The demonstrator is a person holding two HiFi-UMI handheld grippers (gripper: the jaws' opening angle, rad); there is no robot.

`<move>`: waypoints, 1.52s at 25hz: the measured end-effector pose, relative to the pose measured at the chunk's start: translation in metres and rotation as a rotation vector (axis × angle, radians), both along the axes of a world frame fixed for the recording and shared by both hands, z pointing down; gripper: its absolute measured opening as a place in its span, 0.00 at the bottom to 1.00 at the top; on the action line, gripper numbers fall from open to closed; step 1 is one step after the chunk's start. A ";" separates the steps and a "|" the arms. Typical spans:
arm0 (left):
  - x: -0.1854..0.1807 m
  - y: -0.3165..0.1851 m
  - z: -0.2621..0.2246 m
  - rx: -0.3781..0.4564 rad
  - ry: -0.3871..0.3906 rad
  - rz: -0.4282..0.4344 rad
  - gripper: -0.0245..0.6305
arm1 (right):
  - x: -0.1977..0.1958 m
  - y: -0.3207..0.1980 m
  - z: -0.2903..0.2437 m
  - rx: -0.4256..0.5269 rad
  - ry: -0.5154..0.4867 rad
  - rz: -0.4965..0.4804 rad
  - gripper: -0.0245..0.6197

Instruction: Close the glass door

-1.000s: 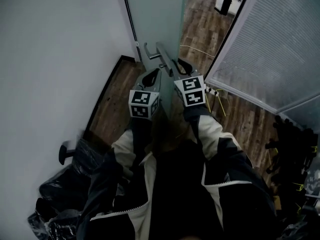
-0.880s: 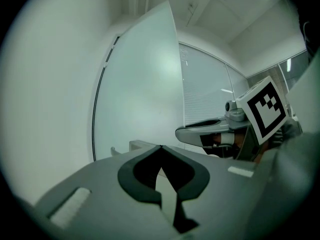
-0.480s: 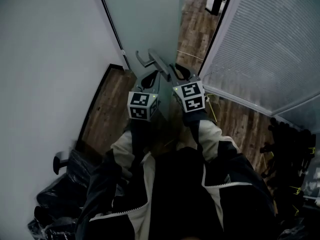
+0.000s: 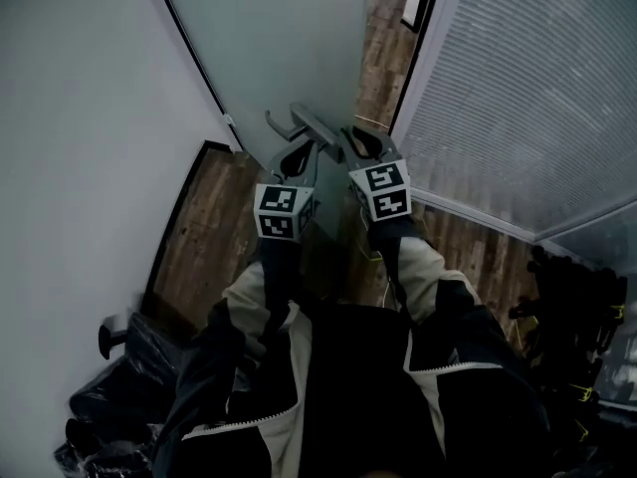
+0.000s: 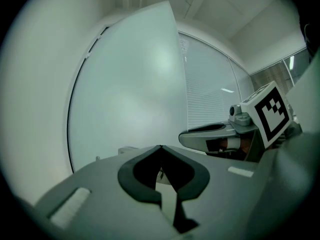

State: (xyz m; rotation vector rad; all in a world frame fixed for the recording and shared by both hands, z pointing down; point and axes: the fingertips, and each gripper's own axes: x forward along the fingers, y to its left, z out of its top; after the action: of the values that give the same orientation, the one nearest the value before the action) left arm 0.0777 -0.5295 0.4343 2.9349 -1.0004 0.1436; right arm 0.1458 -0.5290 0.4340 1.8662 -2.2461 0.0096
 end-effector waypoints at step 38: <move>0.160 -0.123 -0.007 0.010 -0.005 0.024 0.04 | 0.291 -0.155 -0.004 -0.028 0.012 0.279 0.05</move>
State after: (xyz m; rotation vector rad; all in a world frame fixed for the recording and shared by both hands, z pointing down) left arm 0.2376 -0.6527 0.4273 2.9578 -0.9700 0.1465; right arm 0.4368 -0.6837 0.4300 2.1419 -1.9490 0.0743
